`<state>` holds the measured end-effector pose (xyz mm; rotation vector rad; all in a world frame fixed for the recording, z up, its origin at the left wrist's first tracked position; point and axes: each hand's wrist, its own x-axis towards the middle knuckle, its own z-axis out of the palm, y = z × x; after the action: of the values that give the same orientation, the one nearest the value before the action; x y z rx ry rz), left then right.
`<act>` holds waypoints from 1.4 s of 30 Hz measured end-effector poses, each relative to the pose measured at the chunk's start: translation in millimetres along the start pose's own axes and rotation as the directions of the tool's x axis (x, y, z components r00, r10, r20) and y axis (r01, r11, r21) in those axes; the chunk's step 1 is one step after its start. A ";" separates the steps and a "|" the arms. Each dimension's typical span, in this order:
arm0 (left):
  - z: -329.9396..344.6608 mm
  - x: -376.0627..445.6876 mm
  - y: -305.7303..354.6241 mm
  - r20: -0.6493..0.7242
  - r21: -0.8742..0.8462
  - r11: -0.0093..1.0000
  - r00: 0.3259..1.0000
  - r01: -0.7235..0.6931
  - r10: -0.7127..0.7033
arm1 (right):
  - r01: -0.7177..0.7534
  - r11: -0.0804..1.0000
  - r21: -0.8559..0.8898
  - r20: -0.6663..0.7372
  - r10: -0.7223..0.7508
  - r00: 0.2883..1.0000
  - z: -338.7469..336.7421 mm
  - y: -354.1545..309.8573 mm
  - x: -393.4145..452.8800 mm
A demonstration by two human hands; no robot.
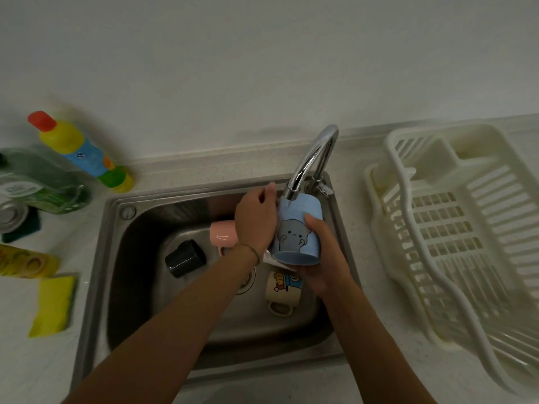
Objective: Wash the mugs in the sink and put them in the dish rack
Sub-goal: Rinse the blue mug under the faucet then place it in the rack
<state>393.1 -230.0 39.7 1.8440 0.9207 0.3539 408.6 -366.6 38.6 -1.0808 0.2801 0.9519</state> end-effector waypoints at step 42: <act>7.6 -28.8 21.7 0.152 -0.444 0.804 0.918 0.395 -0.367 | 0.313 0.933 -0.176 0.010 -0.316 0.949 -23.3 21.3 -17.9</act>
<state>388.0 -260.5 59.8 1.1845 1.0354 0.2392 387.2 -392.7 25.2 -1.2536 0.0336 0.6875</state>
